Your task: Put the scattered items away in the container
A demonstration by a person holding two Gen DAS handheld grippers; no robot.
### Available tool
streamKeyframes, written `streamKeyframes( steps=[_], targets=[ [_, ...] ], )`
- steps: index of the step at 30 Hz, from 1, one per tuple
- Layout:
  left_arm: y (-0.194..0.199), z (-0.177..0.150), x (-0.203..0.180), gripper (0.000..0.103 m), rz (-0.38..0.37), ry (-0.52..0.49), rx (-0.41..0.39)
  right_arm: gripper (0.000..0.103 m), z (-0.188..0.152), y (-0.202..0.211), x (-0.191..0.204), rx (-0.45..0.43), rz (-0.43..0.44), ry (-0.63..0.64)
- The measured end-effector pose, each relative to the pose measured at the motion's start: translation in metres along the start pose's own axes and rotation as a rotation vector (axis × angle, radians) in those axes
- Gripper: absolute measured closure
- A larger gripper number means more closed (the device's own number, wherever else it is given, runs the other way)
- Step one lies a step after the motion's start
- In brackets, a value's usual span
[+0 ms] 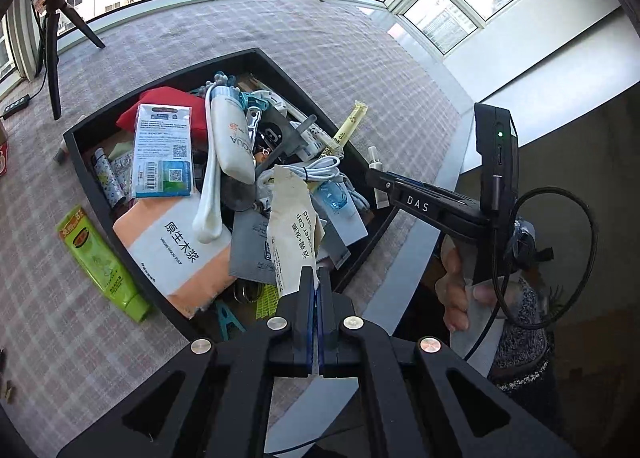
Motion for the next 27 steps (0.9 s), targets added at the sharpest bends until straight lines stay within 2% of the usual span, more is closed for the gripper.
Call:
streamKeyframes(
  steps=[1, 3, 4, 5, 6, 7, 10, 12, 16, 18, 21, 27],
  targets=[
    [-0.005, 0.014, -0.012, 0.103, 0.0, -0.007, 0.008, 0.081, 0.0, -0.002, -0.004, 0.001, -0.01, -0.006],
    [-0.029, 0.028, 0.003, 0.102, 0.008, -0.025, 0.011, 0.081, 0.0, -0.005, -0.009, 0.011, -0.012, -0.014],
    [-0.037, 0.033, 0.004, 0.097, 0.038, -0.043, 0.016, 0.08, -0.001, -0.008, -0.008, 0.02, 0.0, -0.008],
    [-0.044, 0.038, 0.009, 0.087, 0.092, -0.048, 0.032, 0.076, -0.002, -0.01, -0.007, 0.028, 0.015, 0.0],
    [-0.047, 0.041, 0.008, 0.083, 0.135, -0.003, 0.041, 0.071, -0.002, -0.013, -0.006, 0.041, 0.011, 0.004],
    [-0.051, 0.042, 0.018, 0.079, 0.141, 0.016, 0.04, 0.062, -0.002, -0.013, -0.005, 0.04, -0.003, 0.003],
    [-0.035, 0.029, 0.034, 0.079, 0.178, 0.041, 0.016, 0.058, -0.001, -0.008, 0.001, 0.0, -0.007, 0.02],
    [-0.039, 0.02, 0.07, 0.079, 0.174, 0.048, 0.013, 0.057, 0.0, -0.007, 0.003, -0.006, -0.003, 0.016],
    [-0.024, 0.014, 0.115, 0.079, 0.195, 0.075, -0.013, 0.057, 0.003, -0.005, 0.011, -0.011, 0.023, 0.025],
    [-0.033, 0.007, 0.152, 0.079, 0.207, 0.088, -0.021, 0.057, 0.003, -0.004, 0.02, -0.013, 0.035, 0.046],
    [-0.061, 0.018, 0.226, 0.079, 0.232, 0.096, -0.034, 0.057, 0.003, -0.001, 0.039, -0.017, 0.058, 0.089],
    [-0.042, -0.006, 0.296, 0.079, 0.302, 0.147, -0.068, 0.057, -0.002, 0.005, 0.094, -0.01, 0.116, 0.215]
  ],
)
Point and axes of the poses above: each gripper's, at about its wrist camera, not at the fingertips, and y roughly against the way its jaws point, x to its left, z to its top, the point moved 3 cm from there along -y, roughly the way its jaws point, and after that the axes turned 8 degrees about -y, right-handed, at the moved point
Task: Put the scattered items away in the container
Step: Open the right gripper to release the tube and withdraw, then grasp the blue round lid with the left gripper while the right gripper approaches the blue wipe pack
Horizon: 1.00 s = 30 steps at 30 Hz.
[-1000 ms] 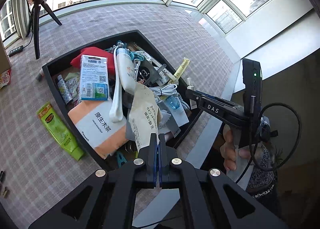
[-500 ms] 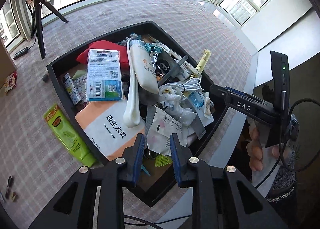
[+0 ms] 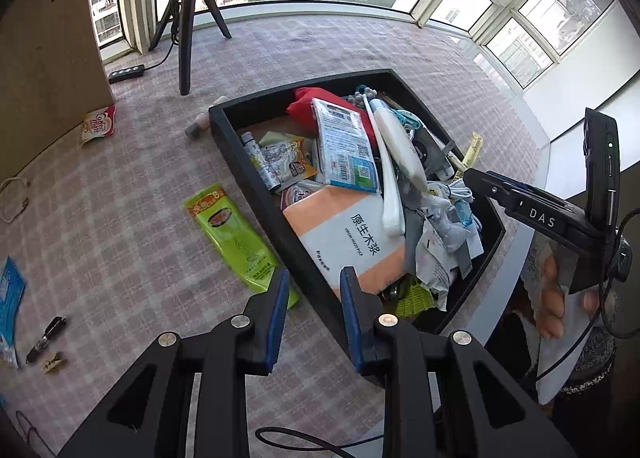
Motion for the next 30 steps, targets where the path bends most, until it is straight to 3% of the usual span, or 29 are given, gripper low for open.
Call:
streamKeyframes(
  steps=[7, 13, 22, 30],
  targets=[
    [0.034, -0.054, 0.099, 0.079, 0.137, 0.152, -0.025, 0.057, -0.004, -0.011, 0.09, 0.041, 0.116, 0.217],
    [0.069, -0.128, 0.186, 0.079, 0.24, 0.421, -0.03, 0.057, -0.032, -0.03, 0.191, 0.103, 0.255, 0.47],
    [0.091, -0.218, 0.248, 0.079, 0.227, 0.834, -0.087, 0.058, -0.114, -0.058, 0.347, 0.194, 0.384, 0.905],
    [0.089, -0.247, 0.305, 0.079, 0.297, 0.959, -0.137, 0.058, -0.16, -0.074, 0.46, 0.222, 0.458, 1.06]
  ],
)
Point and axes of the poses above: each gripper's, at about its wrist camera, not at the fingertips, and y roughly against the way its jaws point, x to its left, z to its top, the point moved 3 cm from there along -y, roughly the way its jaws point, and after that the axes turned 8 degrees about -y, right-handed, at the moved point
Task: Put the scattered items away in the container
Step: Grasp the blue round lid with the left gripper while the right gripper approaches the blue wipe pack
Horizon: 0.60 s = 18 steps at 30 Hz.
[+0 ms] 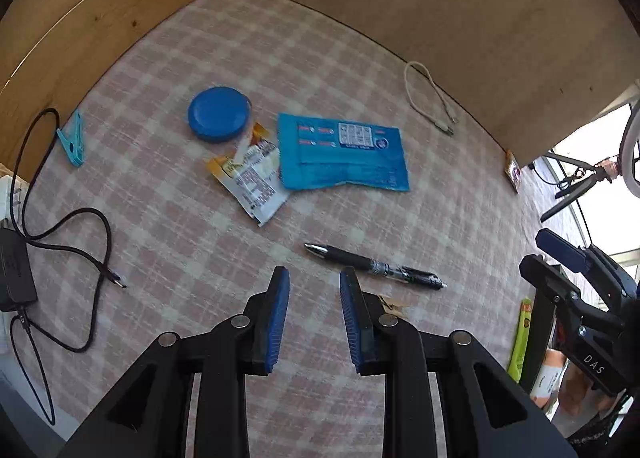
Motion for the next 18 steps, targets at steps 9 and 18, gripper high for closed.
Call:
streamKeyframes(
  steps=[9, 18],
  targets=[
    [-0.017, 0.061, 0.073, 0.063, 0.09, 0.096, -0.031, 0.036, 0.056, -0.076, 0.036, 0.13, 0.036, -0.121],
    [-0.034, 0.083, 0.085, 0.061, 0.077, 0.098, 0.054, 0.036, 0.08, -0.103, 0.087, 0.166, 0.11, 0.325]
  ],
)
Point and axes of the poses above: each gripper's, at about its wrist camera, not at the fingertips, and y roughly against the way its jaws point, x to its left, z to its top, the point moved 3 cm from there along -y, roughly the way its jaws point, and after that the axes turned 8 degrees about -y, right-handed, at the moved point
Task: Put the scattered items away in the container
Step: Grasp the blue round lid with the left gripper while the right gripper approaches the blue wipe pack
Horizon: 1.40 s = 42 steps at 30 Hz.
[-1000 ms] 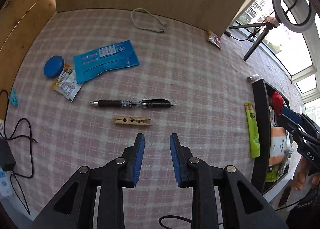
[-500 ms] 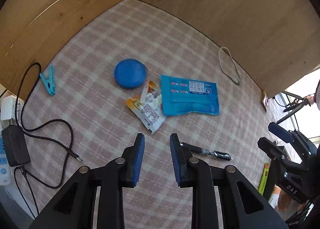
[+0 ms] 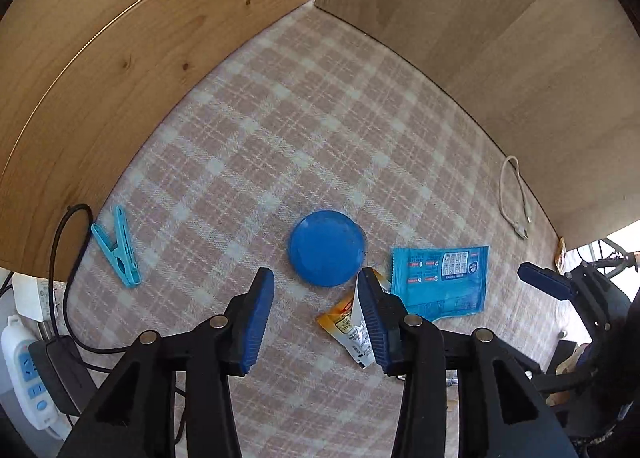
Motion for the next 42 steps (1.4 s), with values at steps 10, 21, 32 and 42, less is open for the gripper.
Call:
streamKeyframes(
  steps=[10, 21, 32, 42],
  targets=[
    [-0.026, 0.007, 0.011, 0.061, -0.033, 0.171, 0.053, 0.036, 0.012, -0.029, 0.024, 0.066, 0.023, 0.409],
    [-0.041, 0.016, -0.004, 0.057, -0.026, 0.165, 0.058, 0.036, 0.0, -0.063, 0.024, 0.146, 0.046, 0.592],
    [-0.046, 0.035, -0.042, 0.055, 0.026, 0.092, 0.056, 0.034, -0.004, -0.069, 0.021, 0.127, 0.075, 0.498],
    [-0.045, 0.039, -0.071, 0.053, 0.075, 0.018, 0.055, 0.049, -0.037, -0.029, -0.048, 0.132, 0.035, 0.351]
  ],
)
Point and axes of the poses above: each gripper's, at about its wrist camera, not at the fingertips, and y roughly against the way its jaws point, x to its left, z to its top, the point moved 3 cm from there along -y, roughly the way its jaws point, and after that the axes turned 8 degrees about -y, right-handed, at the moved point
